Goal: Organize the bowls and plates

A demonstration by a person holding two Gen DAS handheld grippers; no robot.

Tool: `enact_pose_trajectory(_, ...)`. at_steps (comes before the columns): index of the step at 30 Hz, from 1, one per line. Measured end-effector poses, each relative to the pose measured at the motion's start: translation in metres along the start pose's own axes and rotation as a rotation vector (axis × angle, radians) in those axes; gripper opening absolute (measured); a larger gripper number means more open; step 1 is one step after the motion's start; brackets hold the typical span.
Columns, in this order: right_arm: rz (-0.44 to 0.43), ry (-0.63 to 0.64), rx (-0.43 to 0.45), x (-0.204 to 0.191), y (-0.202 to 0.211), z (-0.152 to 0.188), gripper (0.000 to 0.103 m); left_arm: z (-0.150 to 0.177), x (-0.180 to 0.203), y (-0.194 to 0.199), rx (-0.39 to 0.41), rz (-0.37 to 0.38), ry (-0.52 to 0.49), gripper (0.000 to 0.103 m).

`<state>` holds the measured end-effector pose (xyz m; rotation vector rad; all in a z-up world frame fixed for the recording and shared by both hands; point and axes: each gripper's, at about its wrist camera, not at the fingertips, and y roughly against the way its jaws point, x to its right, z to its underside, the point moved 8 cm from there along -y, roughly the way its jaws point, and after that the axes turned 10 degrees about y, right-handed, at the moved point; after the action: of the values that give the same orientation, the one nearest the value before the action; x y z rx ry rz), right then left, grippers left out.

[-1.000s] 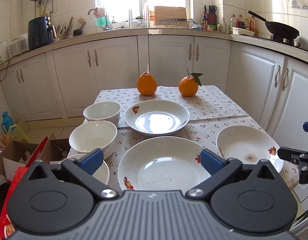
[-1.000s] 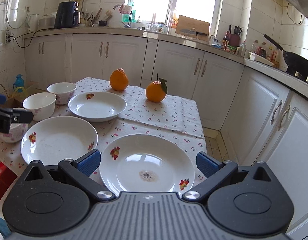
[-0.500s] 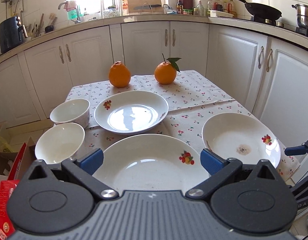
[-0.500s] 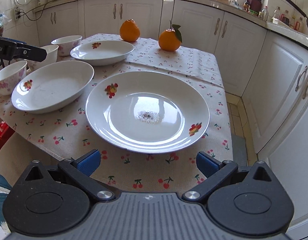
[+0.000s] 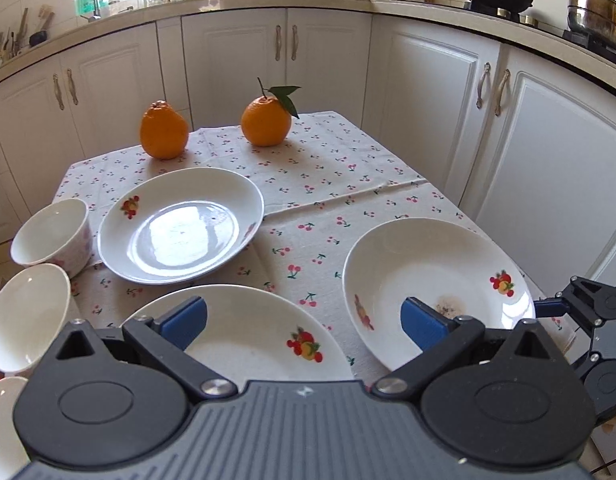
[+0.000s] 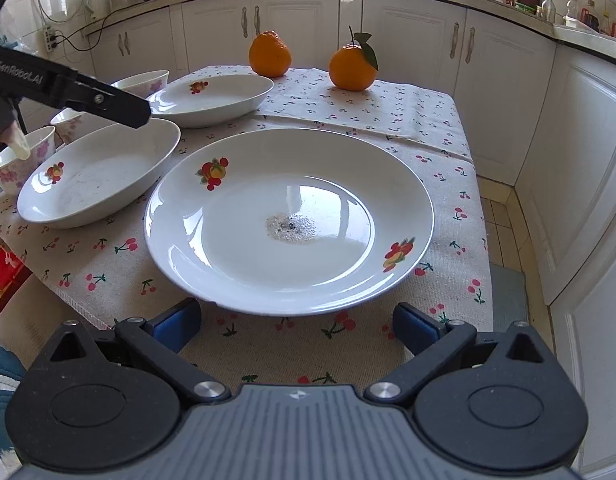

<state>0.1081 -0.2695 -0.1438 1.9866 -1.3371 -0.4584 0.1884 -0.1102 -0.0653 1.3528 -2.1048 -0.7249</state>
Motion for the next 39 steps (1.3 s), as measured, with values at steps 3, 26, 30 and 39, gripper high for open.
enact_pose_trajectory(3, -0.011, 0.016, 0.035, 0.001, 0.001, 0.002, 0.103, -0.004, 0.01, -0.013, -0.023, 0.008, -0.026, 0.102)
enact_pose_trajectory(26, -0.084, 0.098, 0.143, 0.006, 0.0, 0.002, 0.103, -0.021, 0.066, -0.109, -0.396, 0.194, -0.163, 0.08)
enact_pose_trajectory(30, -0.094, 0.108, 0.14, 0.006, 0.0, 0.002, 0.103, -0.024, 0.067, -0.115, -0.428, 0.214, -0.161, 0.071)
enact_pose_trajectory(39, -0.105, 0.117, 0.132, 0.008, -0.002, 0.0, 0.103, -0.024, 0.069, -0.123, -0.473, 0.229, -0.178, 0.061)
